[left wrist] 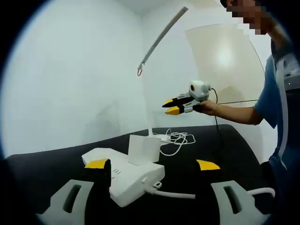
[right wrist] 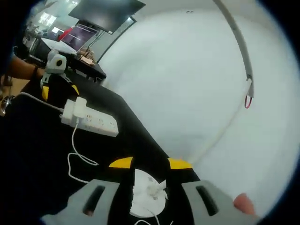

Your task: Insert the desk lamp plug into the socket, turn on the power strip switch, turn on the lamp switch, then turn off the lamp switch, turn off the power strip switch, and remove the plug from the socket.

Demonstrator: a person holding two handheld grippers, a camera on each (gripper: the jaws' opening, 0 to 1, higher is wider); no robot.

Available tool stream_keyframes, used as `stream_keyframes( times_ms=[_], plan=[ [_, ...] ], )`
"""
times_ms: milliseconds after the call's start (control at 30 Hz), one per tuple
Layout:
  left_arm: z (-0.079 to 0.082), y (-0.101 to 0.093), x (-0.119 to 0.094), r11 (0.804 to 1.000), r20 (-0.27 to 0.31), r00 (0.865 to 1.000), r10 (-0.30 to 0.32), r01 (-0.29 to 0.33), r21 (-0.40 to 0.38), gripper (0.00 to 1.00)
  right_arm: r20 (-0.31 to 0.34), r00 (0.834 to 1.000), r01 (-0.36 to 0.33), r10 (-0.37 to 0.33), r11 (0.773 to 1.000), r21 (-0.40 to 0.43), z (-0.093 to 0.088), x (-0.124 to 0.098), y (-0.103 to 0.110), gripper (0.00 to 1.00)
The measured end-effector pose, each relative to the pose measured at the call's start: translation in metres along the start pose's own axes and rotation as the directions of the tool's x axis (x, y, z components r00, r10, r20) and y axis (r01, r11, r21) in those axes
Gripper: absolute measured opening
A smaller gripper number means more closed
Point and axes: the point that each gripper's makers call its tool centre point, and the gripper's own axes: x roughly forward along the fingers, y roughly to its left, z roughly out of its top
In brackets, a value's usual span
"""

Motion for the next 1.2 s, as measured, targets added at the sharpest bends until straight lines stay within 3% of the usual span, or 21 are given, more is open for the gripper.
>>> stream_keyframes(
  times_ms=[200, 500, 667, 1000, 1200],
  plan=[
    [0.000, 0.000, 0.000, 1.000, -0.003, 1.000, 0.006, -0.006, 0.000, 0.69, -0.042, 0.999, 0.024, -0.027, 0.997, -0.078, -0.006, 0.010, -0.004, 0.28],
    [-0.001, 0.000, 0.000, 1.000, -0.008, 1.000, 0.009, -0.009, 0.000, 0.69, -0.041, 0.999, 0.012, -0.016, 0.995, -0.095, -0.010, 0.028, 0.003, 0.28],
    [-0.001, 0.001, 0.000, 1.000, -0.007, 1.000, 0.010, -0.010, -0.001, 0.69, -0.063, 0.997, 0.034, -0.044, 0.988, -0.150, -0.015, 0.034, 0.001, 0.27],
    [-0.002, 0.002, 0.000, 1.000, -0.011, 1.000, 0.015, -0.015, -0.001, 0.69, -0.066, 0.993, 0.087, -0.096, 0.987, -0.134, -0.026, 0.039, -0.001, 0.21],
    [-0.003, 0.003, 0.000, 1.000, -0.014, 1.000, 0.024, -0.024, -0.002, 0.69, -0.047, 0.988, 0.144, -0.149, 0.985, -0.098, -0.033, 0.038, -0.006, 0.11]
  ],
)
